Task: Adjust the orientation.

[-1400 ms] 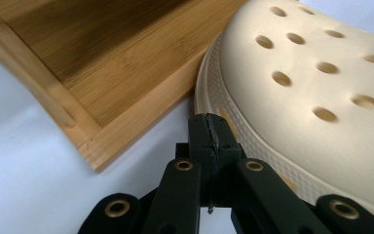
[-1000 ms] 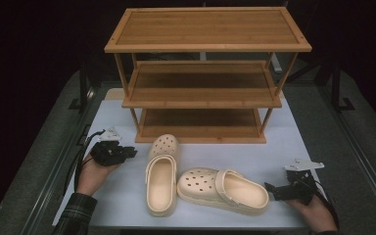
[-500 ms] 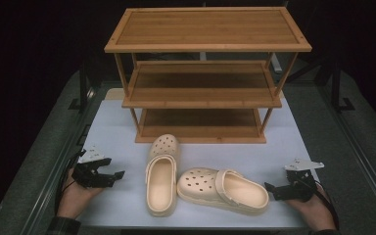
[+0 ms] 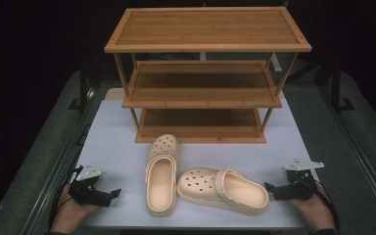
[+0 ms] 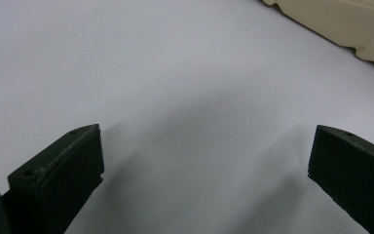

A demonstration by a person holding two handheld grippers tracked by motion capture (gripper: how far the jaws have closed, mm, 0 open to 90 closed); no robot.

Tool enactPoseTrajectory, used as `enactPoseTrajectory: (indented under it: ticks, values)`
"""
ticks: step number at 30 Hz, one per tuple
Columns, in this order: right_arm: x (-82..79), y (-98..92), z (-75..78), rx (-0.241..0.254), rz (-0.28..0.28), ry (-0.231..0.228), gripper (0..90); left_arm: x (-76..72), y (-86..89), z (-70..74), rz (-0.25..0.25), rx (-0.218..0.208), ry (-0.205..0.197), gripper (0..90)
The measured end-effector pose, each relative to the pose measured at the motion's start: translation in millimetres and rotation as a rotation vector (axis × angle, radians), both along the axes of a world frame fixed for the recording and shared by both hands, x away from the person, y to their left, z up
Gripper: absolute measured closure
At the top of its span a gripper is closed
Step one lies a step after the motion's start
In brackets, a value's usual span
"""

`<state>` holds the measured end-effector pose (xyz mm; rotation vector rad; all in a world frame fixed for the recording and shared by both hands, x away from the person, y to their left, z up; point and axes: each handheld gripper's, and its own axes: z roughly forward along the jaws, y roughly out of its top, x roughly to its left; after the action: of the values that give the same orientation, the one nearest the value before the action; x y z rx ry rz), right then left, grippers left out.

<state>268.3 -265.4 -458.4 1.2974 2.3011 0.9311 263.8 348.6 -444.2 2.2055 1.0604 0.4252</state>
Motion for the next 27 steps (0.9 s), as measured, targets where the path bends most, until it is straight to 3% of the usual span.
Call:
enactPoseTrajectory:
  ticks: [6, 9, 16, 27]
  values:
    - [1.0, 0.0, 1.7, -0.006, 0.006, 0.015, 1.7, -1.2, 0.4, -6.1, -0.004, -0.005, -0.012, 0.0]
    - [2.8, -2.8, 7.0, -0.019, 0.008, 0.036, 10.6, -1.5, 0.5, -6.5, -0.005, -0.005, -0.016, 0.0]
    - [0.0, -10.4, 27.5, 0.06, 0.027, 0.011, 15.9, -1.5, 0.5, -6.6, -0.007, -0.003, -0.019, 0.0]
    - [1.5, 13.4, 59.1, 0.152, 0.201, -0.024, 26.1, -1.7, -0.7, -6.5, 0.006, -0.006, -0.018, 0.0]
